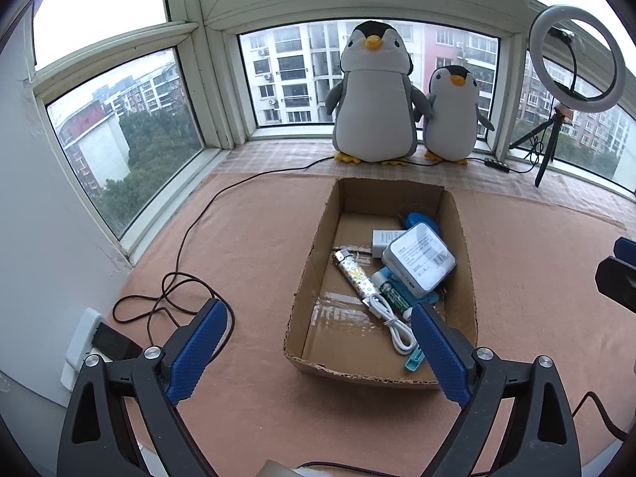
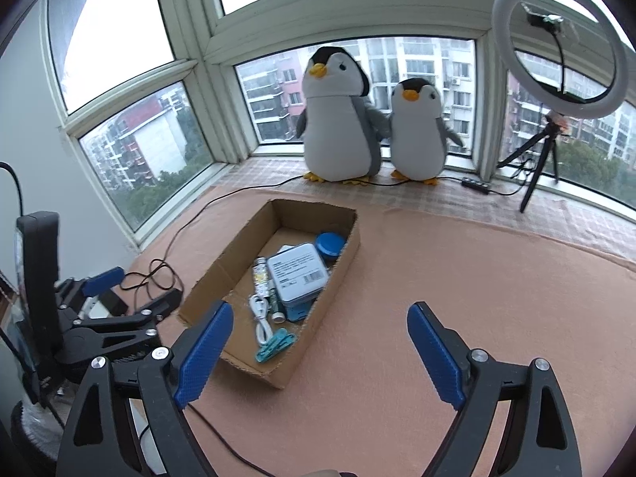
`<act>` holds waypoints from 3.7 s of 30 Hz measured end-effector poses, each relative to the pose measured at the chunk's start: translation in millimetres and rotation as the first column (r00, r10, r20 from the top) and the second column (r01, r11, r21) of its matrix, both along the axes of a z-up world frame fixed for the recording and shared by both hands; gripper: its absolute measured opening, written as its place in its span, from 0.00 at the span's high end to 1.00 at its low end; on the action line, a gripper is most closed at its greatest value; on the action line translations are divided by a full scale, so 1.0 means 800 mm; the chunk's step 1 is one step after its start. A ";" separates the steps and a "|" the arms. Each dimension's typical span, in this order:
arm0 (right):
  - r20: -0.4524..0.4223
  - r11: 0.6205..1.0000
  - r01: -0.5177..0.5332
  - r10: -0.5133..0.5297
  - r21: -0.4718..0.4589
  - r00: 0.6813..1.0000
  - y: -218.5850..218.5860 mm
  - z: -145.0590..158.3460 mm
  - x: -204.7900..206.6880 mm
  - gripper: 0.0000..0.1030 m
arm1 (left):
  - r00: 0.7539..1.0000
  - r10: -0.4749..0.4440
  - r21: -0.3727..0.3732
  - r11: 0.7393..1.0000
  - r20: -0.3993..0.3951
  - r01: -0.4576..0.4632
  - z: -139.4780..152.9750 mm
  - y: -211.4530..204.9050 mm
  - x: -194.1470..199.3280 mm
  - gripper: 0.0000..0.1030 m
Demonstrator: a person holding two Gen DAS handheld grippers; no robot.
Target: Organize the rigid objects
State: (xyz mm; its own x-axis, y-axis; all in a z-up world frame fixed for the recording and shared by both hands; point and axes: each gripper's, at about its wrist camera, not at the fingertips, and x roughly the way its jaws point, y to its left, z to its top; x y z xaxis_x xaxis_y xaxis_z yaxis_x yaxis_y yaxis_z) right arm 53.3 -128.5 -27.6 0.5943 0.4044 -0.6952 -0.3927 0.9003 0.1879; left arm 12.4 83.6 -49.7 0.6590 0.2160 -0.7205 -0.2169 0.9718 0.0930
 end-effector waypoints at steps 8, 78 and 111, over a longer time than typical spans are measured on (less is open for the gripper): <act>0.037 0.998 0.057 -0.056 -0.022 0.998 -0.011 0.009 -0.005 0.15 | 0.999 -0.026 -0.005 1.000 0.037 0.026 0.020 -0.011 -0.002 0.05; 0.039 0.993 0.118 -0.117 -0.029 0.992 -0.022 0.009 -0.008 0.15 | 0.994 -0.066 -0.015 0.998 0.085 0.067 0.042 -0.025 -0.010 0.03; 0.020 0.992 0.126 -0.125 -0.032 0.992 -0.024 0.004 -0.006 0.14 | 0.994 -0.074 -0.015 0.997 0.081 0.075 0.043 -0.031 -0.008 0.03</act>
